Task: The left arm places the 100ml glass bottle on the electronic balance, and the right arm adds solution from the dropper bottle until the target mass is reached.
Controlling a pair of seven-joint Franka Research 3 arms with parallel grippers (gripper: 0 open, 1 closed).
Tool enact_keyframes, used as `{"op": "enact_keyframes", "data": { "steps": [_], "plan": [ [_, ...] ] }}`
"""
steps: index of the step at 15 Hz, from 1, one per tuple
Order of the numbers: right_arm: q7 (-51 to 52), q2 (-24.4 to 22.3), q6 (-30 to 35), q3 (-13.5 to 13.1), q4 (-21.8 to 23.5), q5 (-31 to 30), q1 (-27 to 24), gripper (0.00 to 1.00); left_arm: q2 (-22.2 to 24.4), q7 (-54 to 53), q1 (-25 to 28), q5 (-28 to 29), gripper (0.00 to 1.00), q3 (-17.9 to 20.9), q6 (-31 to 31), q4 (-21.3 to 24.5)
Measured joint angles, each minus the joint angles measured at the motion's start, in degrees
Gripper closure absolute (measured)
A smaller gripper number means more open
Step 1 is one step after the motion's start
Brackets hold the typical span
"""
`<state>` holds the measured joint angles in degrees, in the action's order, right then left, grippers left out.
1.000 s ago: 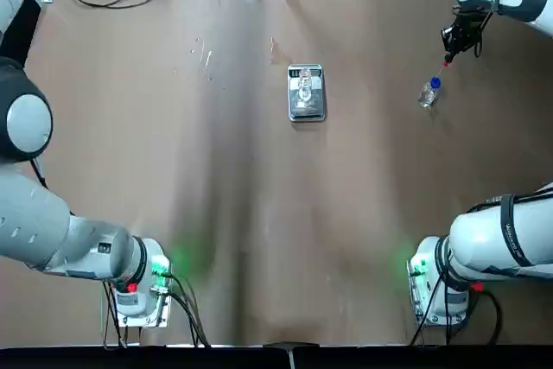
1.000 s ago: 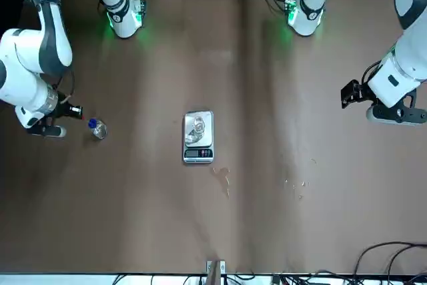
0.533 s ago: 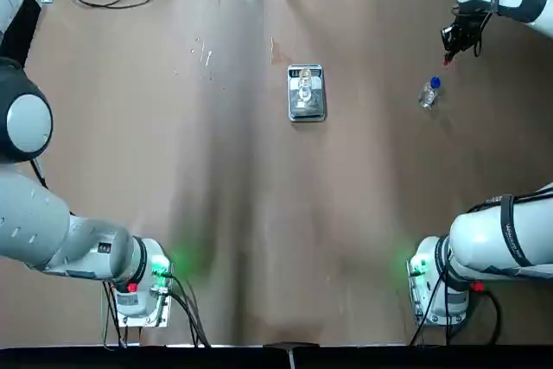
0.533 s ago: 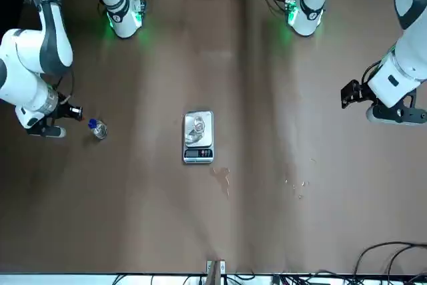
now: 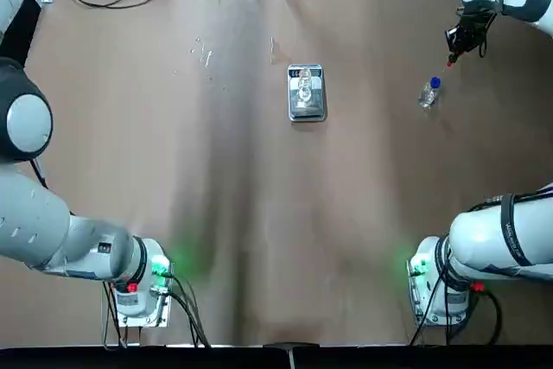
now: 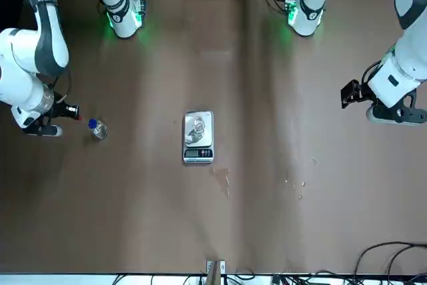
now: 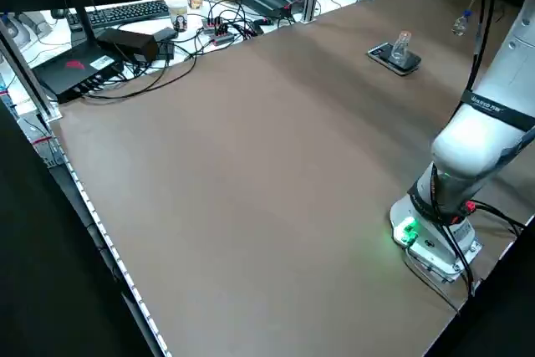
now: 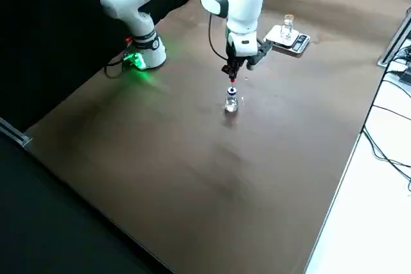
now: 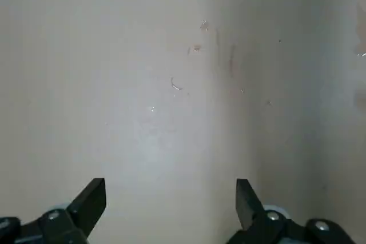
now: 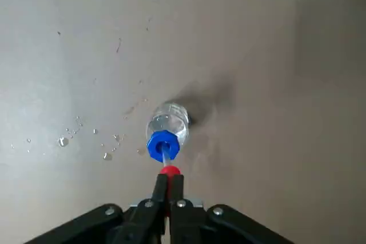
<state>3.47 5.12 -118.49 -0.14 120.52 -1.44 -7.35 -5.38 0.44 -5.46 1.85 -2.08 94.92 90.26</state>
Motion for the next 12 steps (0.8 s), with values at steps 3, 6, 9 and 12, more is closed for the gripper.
{"op": "enact_keyframes", "data": {
  "steps": [3, 6, 9, 12],
  "plan": [
    [0.2, -0.1, 0.8, 0.1, 0.0, 0.0, 0.0, 0.96, 0.0, 0.0, 0.0, 0.0, 0.00, 0.0, 0.0, 0.0],
    [0.2, -0.1, 1.1, 0.1, 0.0, 0.0, 0.0, 0.96, 0.0, 0.0, 0.0, 0.0, 0.00, 0.0, 0.0, 0.0],
    [0.2, -0.2, 1.5, 0.2, 0.0, 0.0, 0.0, 0.96, 0.0, 0.0, 0.0, 0.0, 0.00, 0.0, 0.0, 0.0],
    [0.2, -0.2, 1.6, 0.2, 0.0, 0.0, 0.0, 0.96, 0.0, 0.0, 0.0, 0.0, 0.00, 0.0, 0.0, 0.0]
  ]
}}
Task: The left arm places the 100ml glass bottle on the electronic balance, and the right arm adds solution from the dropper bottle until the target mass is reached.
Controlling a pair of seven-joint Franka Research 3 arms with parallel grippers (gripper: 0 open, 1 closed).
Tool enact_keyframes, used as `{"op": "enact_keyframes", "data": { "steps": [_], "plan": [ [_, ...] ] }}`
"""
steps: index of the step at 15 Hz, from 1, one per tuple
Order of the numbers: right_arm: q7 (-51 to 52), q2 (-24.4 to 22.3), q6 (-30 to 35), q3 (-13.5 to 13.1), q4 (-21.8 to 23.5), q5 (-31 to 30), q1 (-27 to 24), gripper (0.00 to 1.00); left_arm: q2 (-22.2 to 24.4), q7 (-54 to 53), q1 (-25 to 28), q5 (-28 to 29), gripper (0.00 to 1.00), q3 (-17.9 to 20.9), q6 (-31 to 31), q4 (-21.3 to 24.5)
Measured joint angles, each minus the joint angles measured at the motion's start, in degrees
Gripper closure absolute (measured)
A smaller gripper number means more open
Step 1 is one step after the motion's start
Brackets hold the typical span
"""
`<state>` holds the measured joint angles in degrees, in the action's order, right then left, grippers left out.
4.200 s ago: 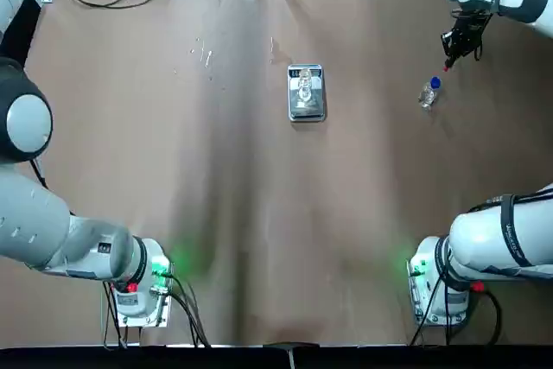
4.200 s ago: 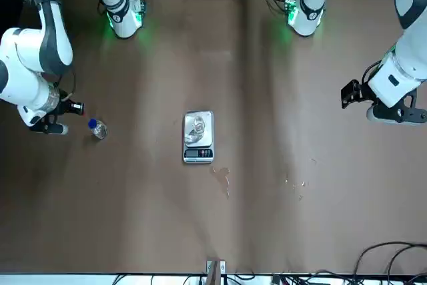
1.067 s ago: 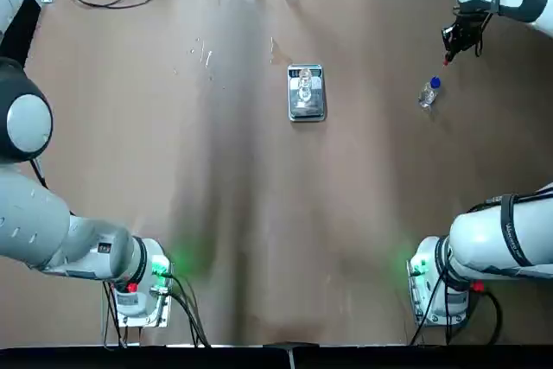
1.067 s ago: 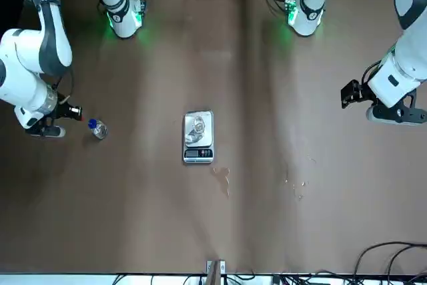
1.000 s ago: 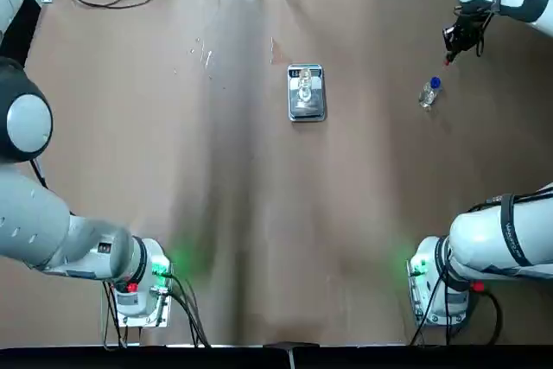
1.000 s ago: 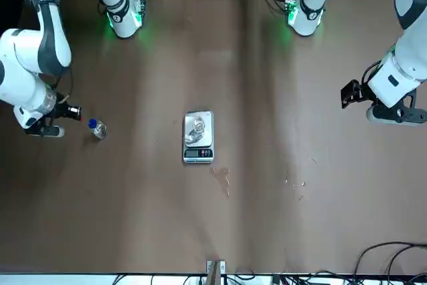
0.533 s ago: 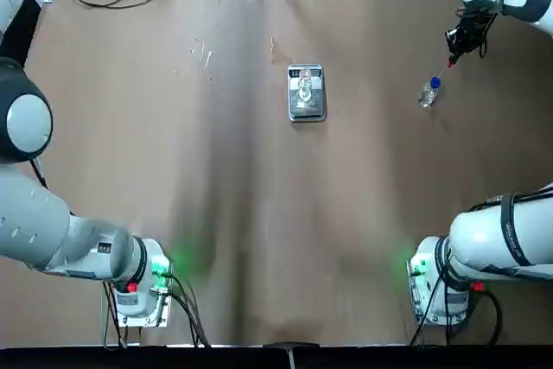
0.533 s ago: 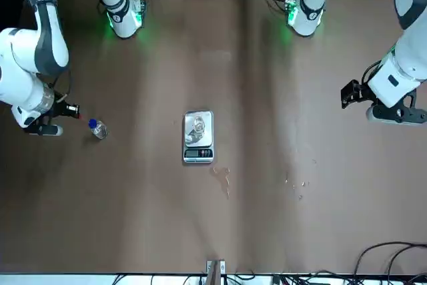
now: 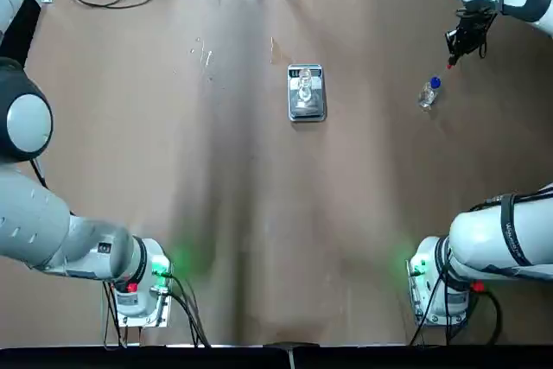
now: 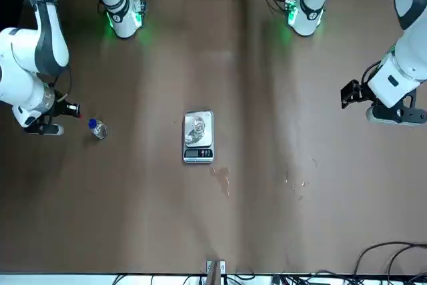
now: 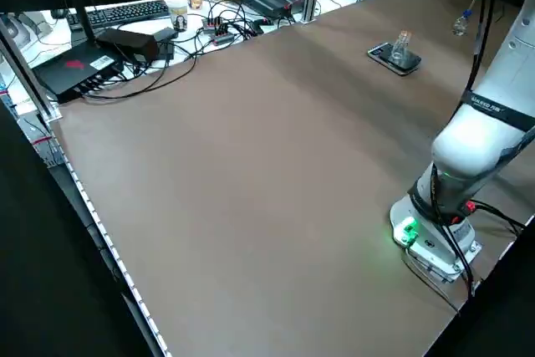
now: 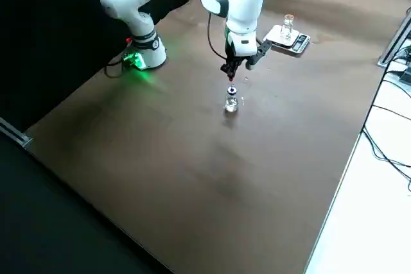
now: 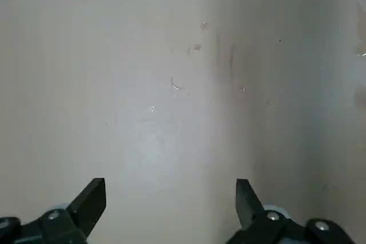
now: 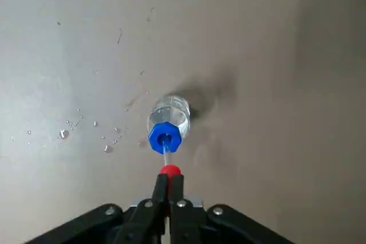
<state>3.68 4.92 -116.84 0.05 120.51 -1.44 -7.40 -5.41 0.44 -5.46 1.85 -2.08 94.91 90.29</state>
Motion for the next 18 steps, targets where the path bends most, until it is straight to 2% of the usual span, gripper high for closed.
{"op": "enact_keyframes", "data": {
  "steps": [18],
  "plan": [
    [0.0, -0.1, 1.1, 0.3, -0.2, 0.0, 0.0, 0.96, 0.0, 0.0, 0.0, 0.0, 0.00, 0.0, 0.0, 0.0]
  ]
}}
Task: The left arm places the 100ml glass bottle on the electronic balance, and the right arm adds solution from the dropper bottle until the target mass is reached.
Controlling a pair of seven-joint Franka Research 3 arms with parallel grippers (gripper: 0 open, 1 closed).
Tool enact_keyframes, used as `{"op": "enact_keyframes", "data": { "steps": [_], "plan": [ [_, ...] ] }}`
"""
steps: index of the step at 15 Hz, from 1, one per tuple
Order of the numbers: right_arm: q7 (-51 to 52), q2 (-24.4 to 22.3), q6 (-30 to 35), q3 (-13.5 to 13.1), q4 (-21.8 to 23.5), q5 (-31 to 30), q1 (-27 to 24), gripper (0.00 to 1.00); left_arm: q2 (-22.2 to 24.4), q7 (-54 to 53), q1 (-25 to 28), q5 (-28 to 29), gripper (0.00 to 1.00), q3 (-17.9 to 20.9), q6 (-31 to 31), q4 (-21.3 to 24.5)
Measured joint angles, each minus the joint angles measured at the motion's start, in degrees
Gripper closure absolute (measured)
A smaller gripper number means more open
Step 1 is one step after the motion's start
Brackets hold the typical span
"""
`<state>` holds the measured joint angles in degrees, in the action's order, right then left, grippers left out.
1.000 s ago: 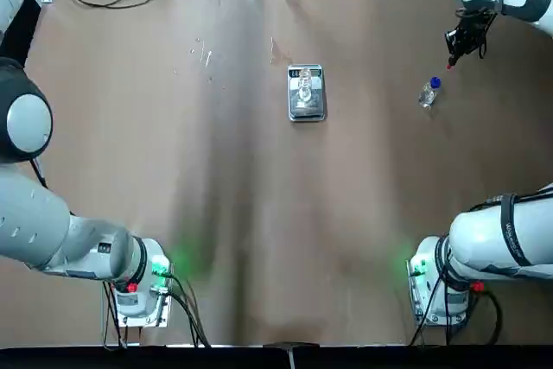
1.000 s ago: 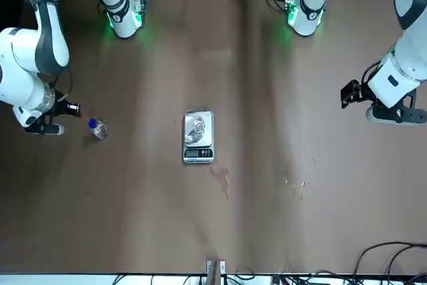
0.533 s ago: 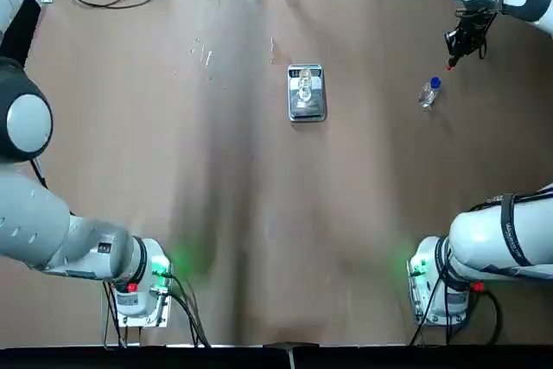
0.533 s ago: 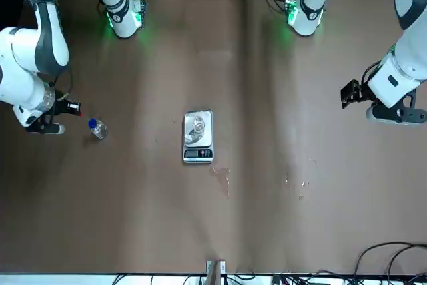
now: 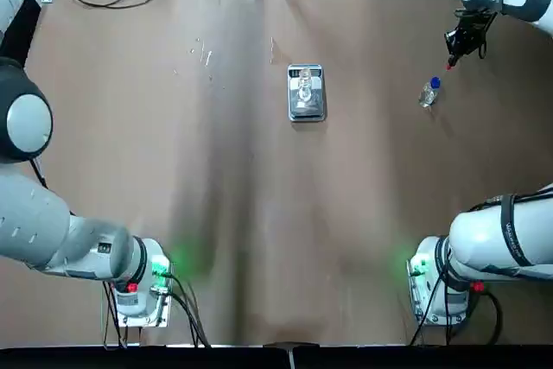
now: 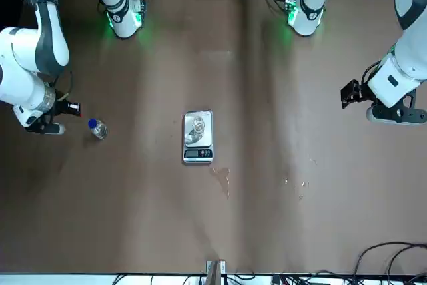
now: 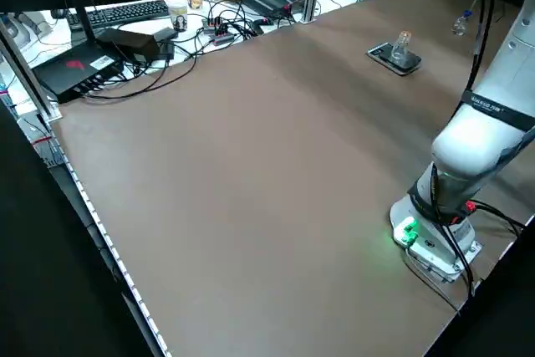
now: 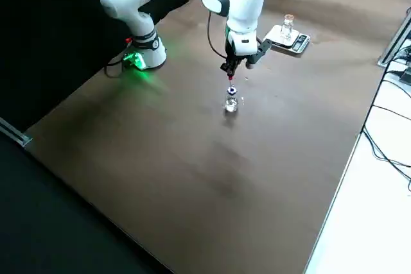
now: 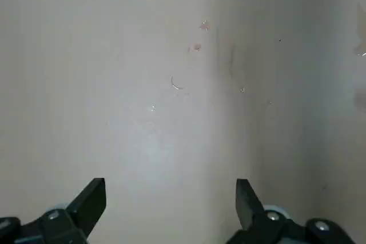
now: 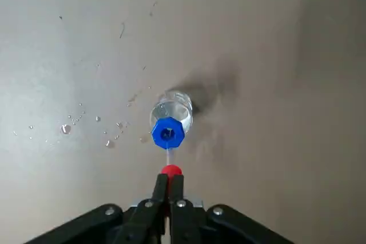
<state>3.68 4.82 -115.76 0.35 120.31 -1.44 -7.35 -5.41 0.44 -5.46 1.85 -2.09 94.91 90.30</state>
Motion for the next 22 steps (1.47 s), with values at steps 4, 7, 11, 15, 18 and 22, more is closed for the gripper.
{"op": "enact_keyframes", "data": {
  "steps": [4, 7, 11, 15, 18, 22],
  "plan": [
    [0.0, 0.0, -1.1, 0.1, 0.0, 0.0, 0.1, 0.96, 0.0, 0.0, 0.0, 0.0, 0.00, 0.0, 0.0, 0.0],
    [0.0, 0.0, -1.5, 0.1, 0.0, 0.0, 0.4, 0.96, 0.0, 0.0, 0.0, 0.0, 0.00, 0.0, 0.0, 0.0],
    [0.0, 0.1, -1.8, 0.2, 0.1, 0.0, 0.5, 0.96, 0.0, 0.0, 0.0, 0.0, 0.00, 0.0, 0.0, 0.0],
    [0.0, 0.2, -2.3, 0.2, 0.1, 0.0, 0.5, 0.96, 0.0, 0.0, -0.1, 0.0, 0.00, 0.0, 0.0, 0.0],
    [0.0, 0.3, -2.5, 0.2, 0.1, 0.0, 0.5, 0.96, 0.0, 0.0, -0.1, 0.0, 0.00, 0.0, 0.0, 0.0],
    [0.0, 0.3, -2.5, 0.2, 0.1, 0.0, 0.5, 0.96, 0.0, 0.0, -0.1, 0.0, 0.00, 0.0, 0.0, 0.0]
  ]
}}
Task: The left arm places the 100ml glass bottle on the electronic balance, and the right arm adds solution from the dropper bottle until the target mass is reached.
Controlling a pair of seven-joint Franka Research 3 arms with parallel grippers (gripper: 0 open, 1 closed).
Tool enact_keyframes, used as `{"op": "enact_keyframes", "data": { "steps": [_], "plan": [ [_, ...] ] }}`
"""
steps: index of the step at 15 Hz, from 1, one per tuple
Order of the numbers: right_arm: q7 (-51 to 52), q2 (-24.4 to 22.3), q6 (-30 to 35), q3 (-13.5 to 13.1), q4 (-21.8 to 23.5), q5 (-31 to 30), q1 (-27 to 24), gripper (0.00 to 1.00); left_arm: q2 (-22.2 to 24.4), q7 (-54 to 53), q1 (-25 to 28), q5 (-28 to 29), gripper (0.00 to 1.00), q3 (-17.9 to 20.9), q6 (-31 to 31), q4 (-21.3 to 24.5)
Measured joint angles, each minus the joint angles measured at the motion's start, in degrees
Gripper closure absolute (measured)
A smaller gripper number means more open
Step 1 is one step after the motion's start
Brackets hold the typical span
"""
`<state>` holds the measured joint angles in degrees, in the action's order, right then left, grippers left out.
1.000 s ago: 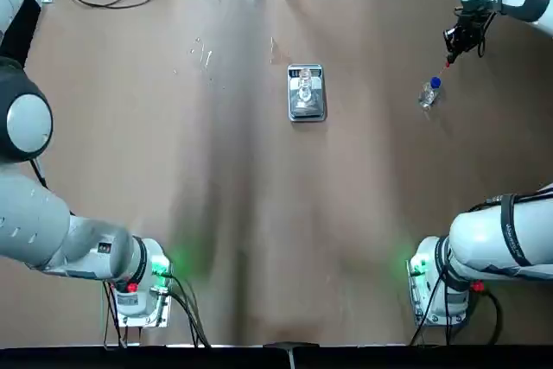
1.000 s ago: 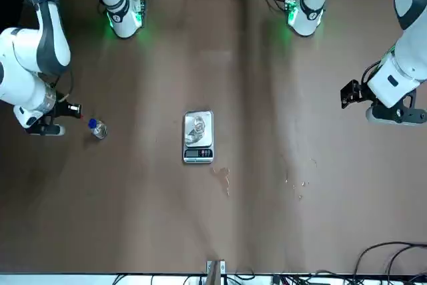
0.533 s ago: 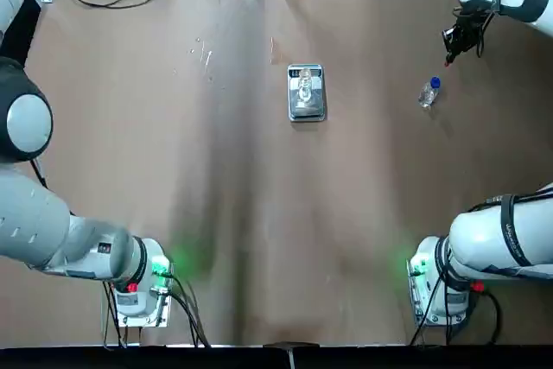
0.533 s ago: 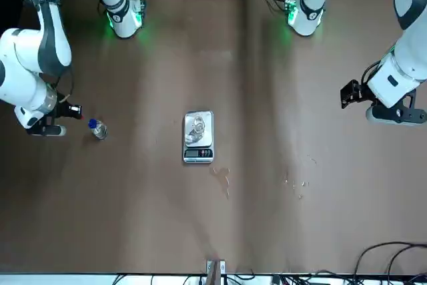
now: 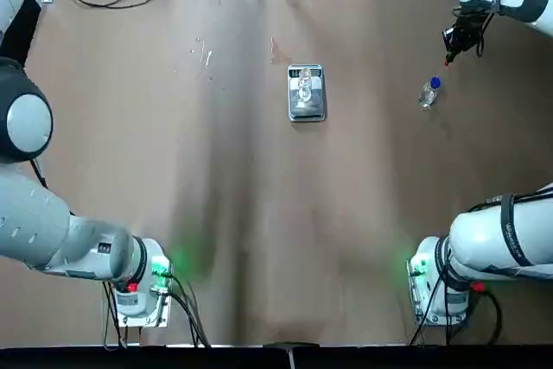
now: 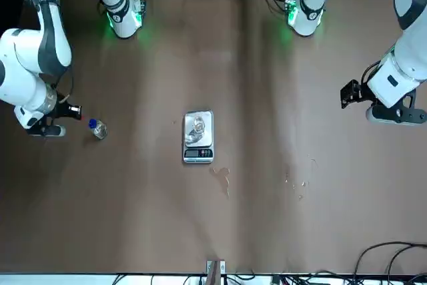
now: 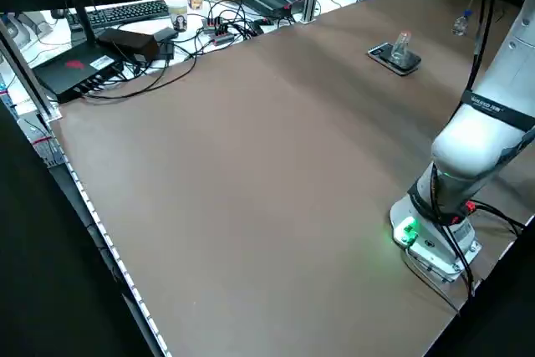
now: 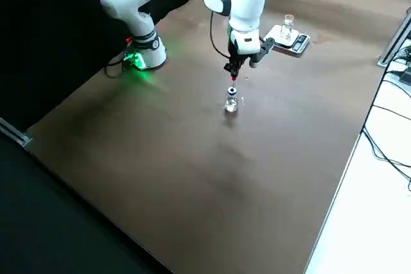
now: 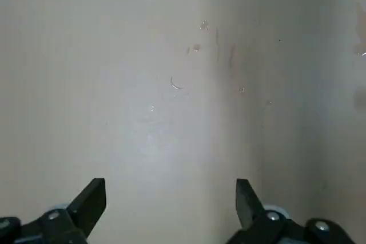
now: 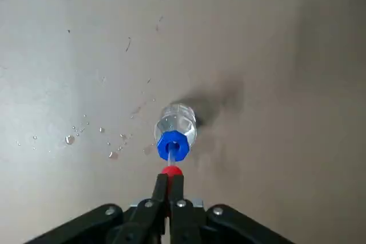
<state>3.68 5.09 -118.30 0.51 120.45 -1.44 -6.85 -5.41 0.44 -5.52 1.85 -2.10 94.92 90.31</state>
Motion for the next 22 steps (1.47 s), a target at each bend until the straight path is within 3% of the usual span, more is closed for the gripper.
{"op": "enact_keyframes", "data": {
  "steps": [22],
  "plan": [
    [0.0, 0.0, 2.7, 0.0, -0.4, 0.0, 0.0, 0.96, -0.1, 0.0, -0.2, 0.0, 0.00, 0.0, 0.0, 0.1]
  ]
}}
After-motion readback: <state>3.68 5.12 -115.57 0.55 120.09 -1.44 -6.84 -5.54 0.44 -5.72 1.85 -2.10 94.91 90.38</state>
